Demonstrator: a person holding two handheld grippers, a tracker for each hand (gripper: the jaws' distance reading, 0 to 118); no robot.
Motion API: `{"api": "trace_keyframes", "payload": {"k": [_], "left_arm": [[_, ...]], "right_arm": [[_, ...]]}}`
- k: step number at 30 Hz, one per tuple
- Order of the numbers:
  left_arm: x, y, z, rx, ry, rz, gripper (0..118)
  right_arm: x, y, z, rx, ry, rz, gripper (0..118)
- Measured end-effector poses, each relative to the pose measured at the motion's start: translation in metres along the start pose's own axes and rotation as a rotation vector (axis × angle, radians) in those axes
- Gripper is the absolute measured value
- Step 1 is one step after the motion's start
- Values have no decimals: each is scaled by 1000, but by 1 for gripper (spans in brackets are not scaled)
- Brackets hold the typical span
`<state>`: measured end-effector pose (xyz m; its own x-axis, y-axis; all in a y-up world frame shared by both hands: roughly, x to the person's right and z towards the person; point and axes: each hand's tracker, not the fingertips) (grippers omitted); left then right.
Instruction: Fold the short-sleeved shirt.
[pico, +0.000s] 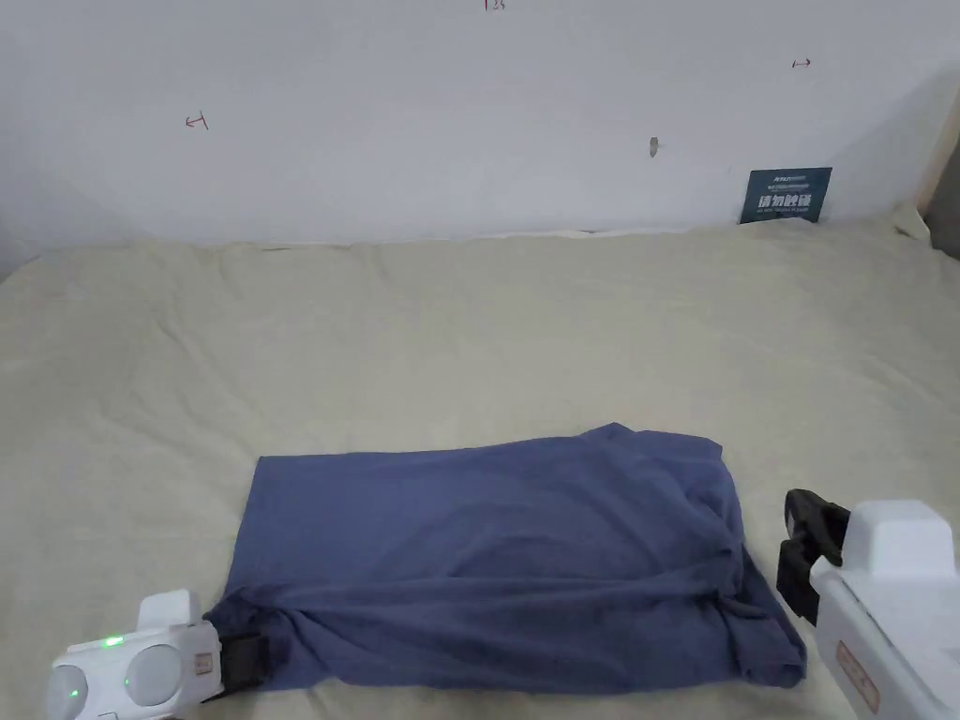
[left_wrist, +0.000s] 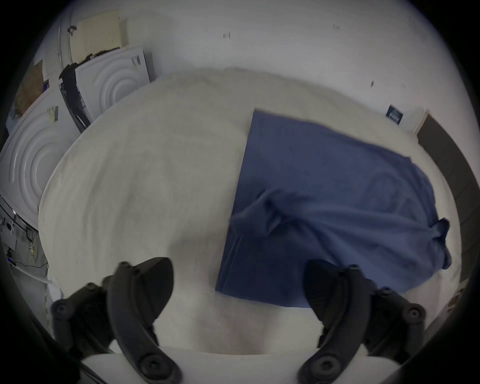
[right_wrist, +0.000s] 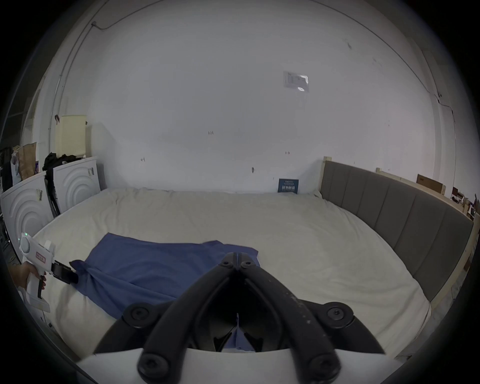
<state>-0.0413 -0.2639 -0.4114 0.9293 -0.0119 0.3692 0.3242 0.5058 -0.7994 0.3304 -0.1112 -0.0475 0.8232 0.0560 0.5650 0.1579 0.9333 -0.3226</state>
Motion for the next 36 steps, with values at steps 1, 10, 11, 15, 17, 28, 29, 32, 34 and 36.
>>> {"api": "trace_keyframes", "payload": {"k": [1,10,11,15,17,28,29,32,34,36], "left_arm": [[1,-2,-6,-6,-3,-3,79],[14,-7,13,81,-57,-101,8],[14,-6,18,108,-47,-108,7],[10,3,41,173,-87,-73,7],[11,6,51,191,-95,-79,7],[0,-5,53,177,-81,-53,7],[-2,-8,55,173,-81,-48,7],[-7,-23,66,171,-75,-35,7],[-14,-37,75,170,-71,-29,7],[-25,-55,80,155,-77,-6,7]], "right_arm": [[2,-2,-4,-9,-2,-4,1],[34,-43,-57,-250,-53,-136,46],[39,-51,-68,-309,-58,-157,66],[48,-86,-111,-530,-72,-195,97],[47,-104,-124,-579,-70,-196,97],[33,-117,-108,-549,24,-185,17],[36,-114,-101,-539,32,-200,17],[37,-99,-71,-503,45,-213,17],[41,-96,-52,-492,38,-189,17],[47,-101,-32,-496,44,-185,17]]}}
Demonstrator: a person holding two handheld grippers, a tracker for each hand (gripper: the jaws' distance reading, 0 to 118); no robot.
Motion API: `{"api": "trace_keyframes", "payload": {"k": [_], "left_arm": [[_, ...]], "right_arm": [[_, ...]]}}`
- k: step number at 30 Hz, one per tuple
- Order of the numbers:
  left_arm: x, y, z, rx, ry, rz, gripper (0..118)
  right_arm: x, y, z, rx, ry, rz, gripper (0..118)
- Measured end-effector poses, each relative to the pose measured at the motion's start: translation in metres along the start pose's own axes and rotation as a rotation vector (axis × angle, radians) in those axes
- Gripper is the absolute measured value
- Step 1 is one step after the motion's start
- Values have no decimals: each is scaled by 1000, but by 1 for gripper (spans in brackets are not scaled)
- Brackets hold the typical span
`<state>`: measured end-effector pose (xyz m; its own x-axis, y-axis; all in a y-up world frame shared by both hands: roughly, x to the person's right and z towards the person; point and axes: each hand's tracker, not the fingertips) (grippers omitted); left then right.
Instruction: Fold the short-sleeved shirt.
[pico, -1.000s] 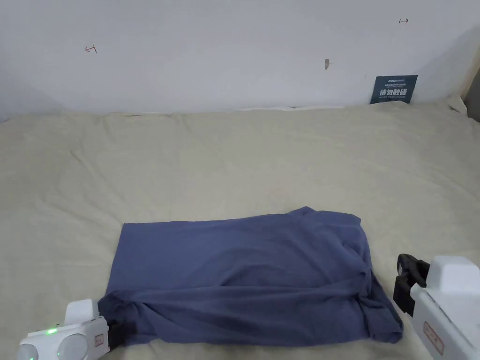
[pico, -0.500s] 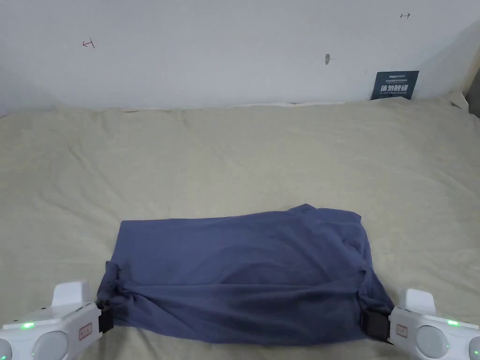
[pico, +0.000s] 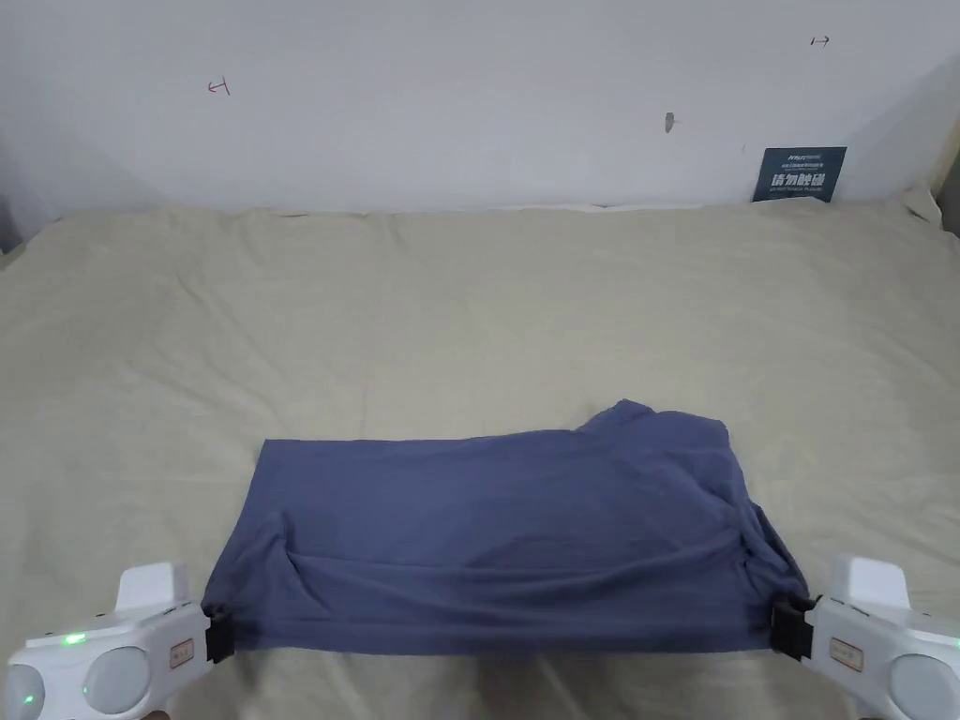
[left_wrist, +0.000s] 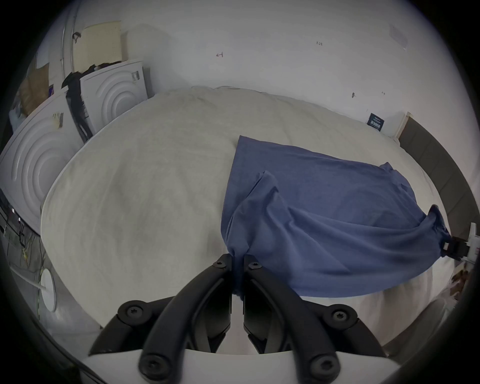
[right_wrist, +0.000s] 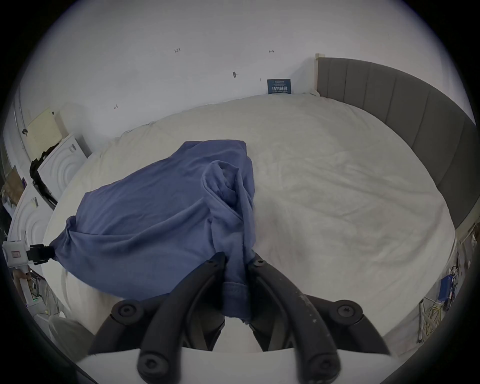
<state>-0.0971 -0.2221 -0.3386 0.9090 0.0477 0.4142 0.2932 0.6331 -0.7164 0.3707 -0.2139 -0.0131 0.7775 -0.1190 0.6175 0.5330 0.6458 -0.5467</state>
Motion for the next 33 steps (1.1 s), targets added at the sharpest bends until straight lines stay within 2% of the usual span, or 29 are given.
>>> {"api": "trace_keyframes", "payload": {"k": [4,7,9,10,13,15,16,17,18,19,21,22,23,29,33], "left_arm": [[-15,-40,9,-71,-2,61,7],[-18,-65,3,-120,13,66,7],[-18,-75,-7,-140,24,65,7],[-17,-77,-7,-119,28,62,7],[-9,-66,-5,-138,57,48,8],[-7,-65,-3,-144,61,19,9],[-6,-63,-1,-144,61,18,13],[-5,-59,4,-147,65,23,23],[-5,-53,11,-153,68,39,42],[-4,-47,20,-139,49,70,60],[-1,-32,47,-33,-14,123,95],[4,-23,63,27,-38,128,104],[9,-14,77,88,-53,121,108],[52,41,156,414,-55,20,107],[75,52,178,615,-22,9,106]], "right_arm": [[12,-36,12,-67,31,-41,17],[17,-64,2,-131,15,-48,17],[20,-79,-7,-176,13,-83,17],[10,-83,-1,-165,13,-93,17],[2,-80,5,-144,3,-99,17],[4,-73,2,-149,-18,-61,18],[1,-70,6,-143,-26,-41,19],[-3,-65,12,-132,-35,-29,24],[-2,-56,15,-120,-41,-21,37],[-5,-47,21,-104,-43,-14,54],[-13,-25,40,-36,-24,1,102],[-16,-14,53,25,-11,8,109],[-21,-3,67,94,6,15,108],[-56,49,142,438,42,86,108],[-80,56,174,620,-7,110,109]]}}
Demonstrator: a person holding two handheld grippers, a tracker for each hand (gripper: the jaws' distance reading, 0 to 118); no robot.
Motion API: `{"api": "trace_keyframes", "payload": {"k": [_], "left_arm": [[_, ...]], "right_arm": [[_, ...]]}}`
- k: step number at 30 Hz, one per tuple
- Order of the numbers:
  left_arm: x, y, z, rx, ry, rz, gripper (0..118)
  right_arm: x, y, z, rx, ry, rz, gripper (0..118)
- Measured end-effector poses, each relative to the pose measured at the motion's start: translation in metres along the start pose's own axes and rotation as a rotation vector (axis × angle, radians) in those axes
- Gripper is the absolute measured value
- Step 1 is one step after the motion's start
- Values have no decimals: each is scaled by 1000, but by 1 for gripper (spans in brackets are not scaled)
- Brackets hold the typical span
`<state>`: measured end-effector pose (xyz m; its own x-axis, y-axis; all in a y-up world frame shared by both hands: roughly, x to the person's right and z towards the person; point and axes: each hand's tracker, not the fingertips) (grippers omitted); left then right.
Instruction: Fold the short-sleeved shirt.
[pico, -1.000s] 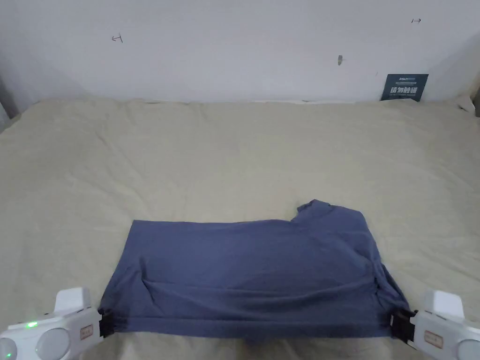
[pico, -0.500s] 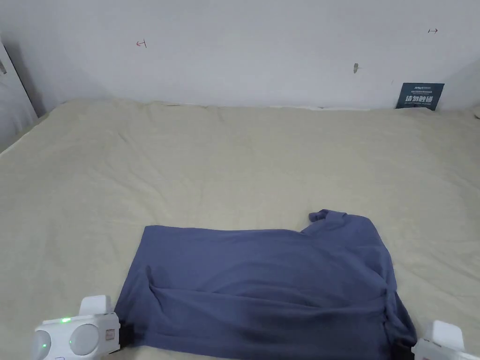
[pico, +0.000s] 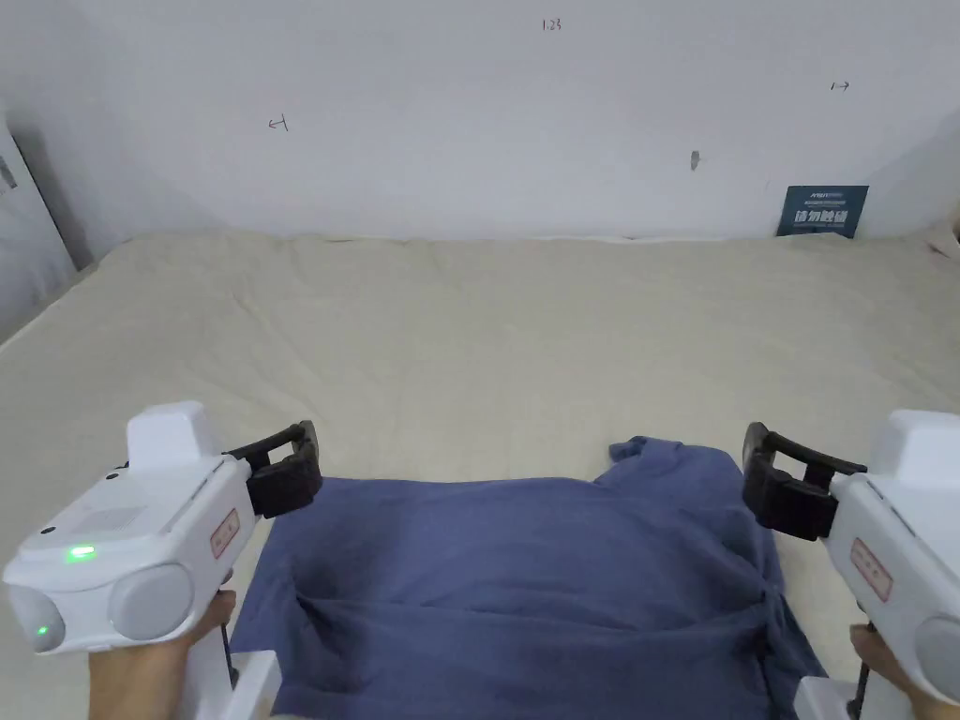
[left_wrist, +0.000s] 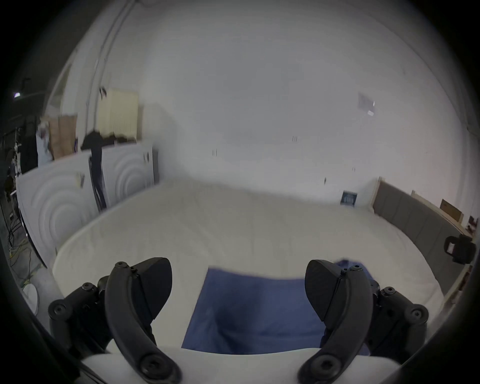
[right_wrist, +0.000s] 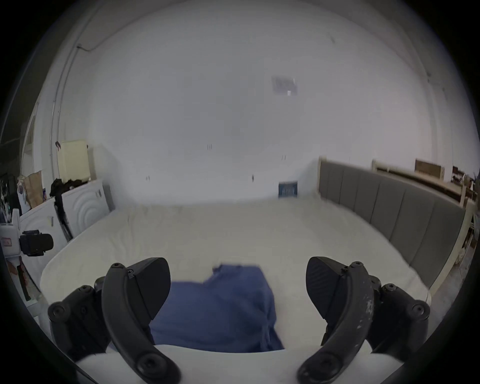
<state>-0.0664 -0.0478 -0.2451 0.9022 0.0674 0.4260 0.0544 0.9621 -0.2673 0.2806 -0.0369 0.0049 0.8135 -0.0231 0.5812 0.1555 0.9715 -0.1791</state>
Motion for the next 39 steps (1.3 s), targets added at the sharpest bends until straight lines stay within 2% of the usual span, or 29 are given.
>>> {"api": "trace_keyframes", "payload": {"k": [2,3,4,5,6,7,10,17,24,28,29,30,33,34,36,38,39], "left_arm": [[8,5,2,26,-6,-3,92],[11,4,1,42,-12,0,74],[14,4,3,69,-25,1,55],[17,2,3,83,-31,0,30],[20,1,3,82,-33,-2,0],[22,-2,2,88,-40,-11,0],[24,-4,-5,70,-86,-14,0],[24,-5,-48,10,-91,-75,0],[2,-12,-147,-219,-117,-122,0],[-21,-26,-218,-397,-97,-38,2],[-28,-31,-233,-417,-85,-1,9],[-34,-36,-248,-449,-93,25,30],[-50,-55,-290,-582,-68,72,108],[-54,-63,-303,-625,-59,95,117],[-56,-79,-316,-685,-57,100,113],[-61,-95,-329,-684,10,49,106],[-65,-105,-338,-702,28,31,97]], "right_arm": [[-6,3,4,50,-10,23,102],[-9,5,7,75,-2,30,87],[-11,4,8,87,6,32,69],[-12,3,8,95,1,36,44],[-14,2,8,101,-2,37,4],[-16,1,7,100,-8,36,1],[-15,-2,-1,102,5,47,1],[-14,-2,-25,76,6,49,1],[-19,-3,-73,34,18,75,1],[-25,-7,-105,-2,32,82,1],[-28,-9,-113,-12,34,85,1],[-29,-10,-119,-20,34,87,1],[-31,-17,-141,-36,53,74,1],[-31,-19,-147,-42,61,64,1],[-32,-25,-159,-53,65,57,1],[-32,-32,-170,-86,64,47,1],[-31,-36,-176,-100,67,40,1]]}}
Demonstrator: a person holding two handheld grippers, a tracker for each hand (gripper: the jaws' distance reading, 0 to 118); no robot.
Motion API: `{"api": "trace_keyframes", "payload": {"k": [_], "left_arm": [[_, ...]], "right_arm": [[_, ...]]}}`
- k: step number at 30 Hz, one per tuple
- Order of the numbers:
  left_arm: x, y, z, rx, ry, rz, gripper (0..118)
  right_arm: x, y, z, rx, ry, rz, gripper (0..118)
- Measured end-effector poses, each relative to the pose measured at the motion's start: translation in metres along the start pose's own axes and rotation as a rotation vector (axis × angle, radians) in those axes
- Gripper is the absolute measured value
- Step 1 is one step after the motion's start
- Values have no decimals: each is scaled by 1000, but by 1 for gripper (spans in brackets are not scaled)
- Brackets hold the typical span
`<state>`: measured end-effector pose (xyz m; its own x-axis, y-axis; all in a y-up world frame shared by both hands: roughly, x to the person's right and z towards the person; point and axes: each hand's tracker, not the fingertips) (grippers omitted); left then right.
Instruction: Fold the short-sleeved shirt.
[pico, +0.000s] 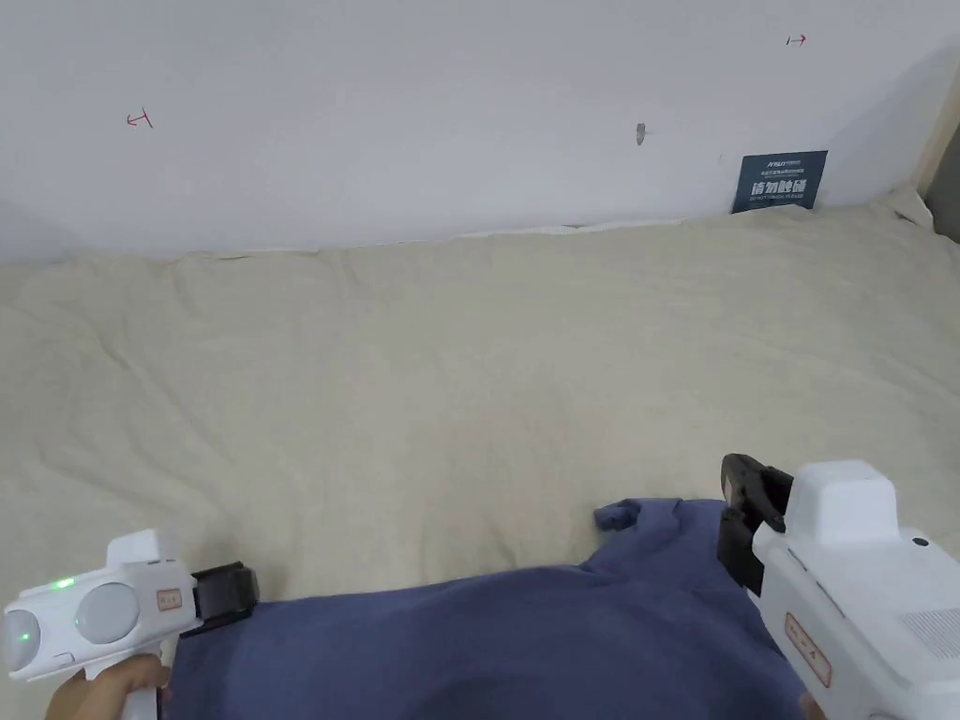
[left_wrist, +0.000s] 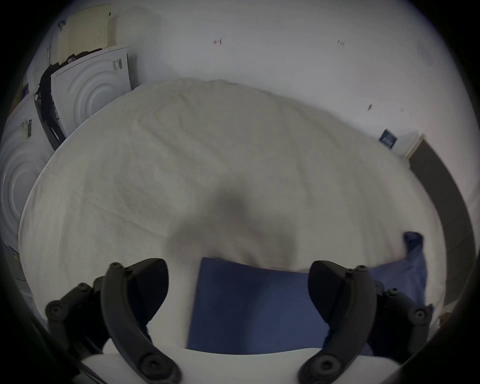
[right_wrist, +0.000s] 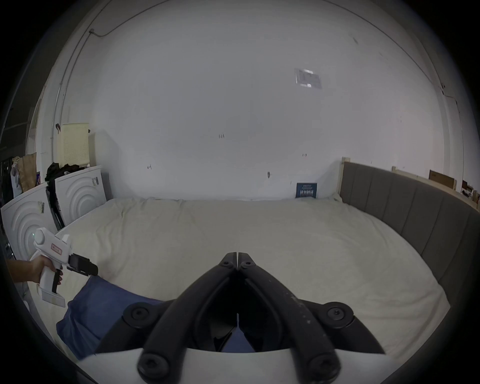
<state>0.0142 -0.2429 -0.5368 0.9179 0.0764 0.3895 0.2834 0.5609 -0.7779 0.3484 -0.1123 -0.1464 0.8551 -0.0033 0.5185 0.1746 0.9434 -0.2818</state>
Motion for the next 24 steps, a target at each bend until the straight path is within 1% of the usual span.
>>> {"api": "trace_keyframes", "payload": {"k": [2,3,4,5,6,7,8,9,10,11,13,14,15,16,17,18,19,20,22,23,24], "left_arm": [[-2,-4,-16,-41,44,-20,90],[-2,-6,-21,-44,38,-32,86],[-2,-9,-25,-54,31,-37,74],[2,-13,-27,-56,31,-43,68],[6,-16,-22,-19,54,-64,67],[9,-16,-20,-3,48,-90,60],[12,-16,-18,3,37,-118,48],[15,-15,-16,19,33,-142,21],[17,-14,-14,21,5,-157,1],[18,-13,-13,6,-10,-147,1],[21,-10,-6,26,6,-141,1],[23,-10,4,70,-4,-134,1],[25,-9,15,113,-20,-144,1],[29,-8,25,139,-39,-144,1],[31,-7,34,152,-61,-135,1],[31,-5,43,161,-79,-136,1],[33,-4,51,171,-84,-141,1],[34,-2,56,182,-89,-150,1],[36,0,67,198,-104,-158,1],[36,1,70,202,-107,-157,1],[41,1,74,205,-112,-156,1]], "right_arm": [[1,-5,-8,-20,0,-7,1],[2,-8,-11,-27,0,-10,1],[4,-11,-15,-37,1,-15,1],[6,-15,-18,-53,-2,-20,1],[6,-17,-21,-69,-5,-25,1],[9,-20,-25,-86,-8,-35,1],[13,-22,-29,-99,-10,-50,1],[17,-24,-33,-114,-17,-62,1],[24,-27,-40,-128,-30,-71,2],[29,-28,-46,-140,-41,-80,5],[46,-32,-58,-156,-49,-105,22],[54,-35,-65,-169,-48,-120,37],[62,-38,-72,-200,-53,-124,60],[69,-41,-82,-244,-74,-122,79],[75,-44,-94,-289,-92,-110,97],[82,-49,-105,-332,-114,-104,112],[87,-55,-115,-355,-140,-102,116],[92,-61,-125,-377,-164,-90,115],[100,-73,-148,-484,-177,-71,115],[102,-80,-157,-530,-177,-68,115],[104,-87,-167,-562,-167,-66,108]]}}
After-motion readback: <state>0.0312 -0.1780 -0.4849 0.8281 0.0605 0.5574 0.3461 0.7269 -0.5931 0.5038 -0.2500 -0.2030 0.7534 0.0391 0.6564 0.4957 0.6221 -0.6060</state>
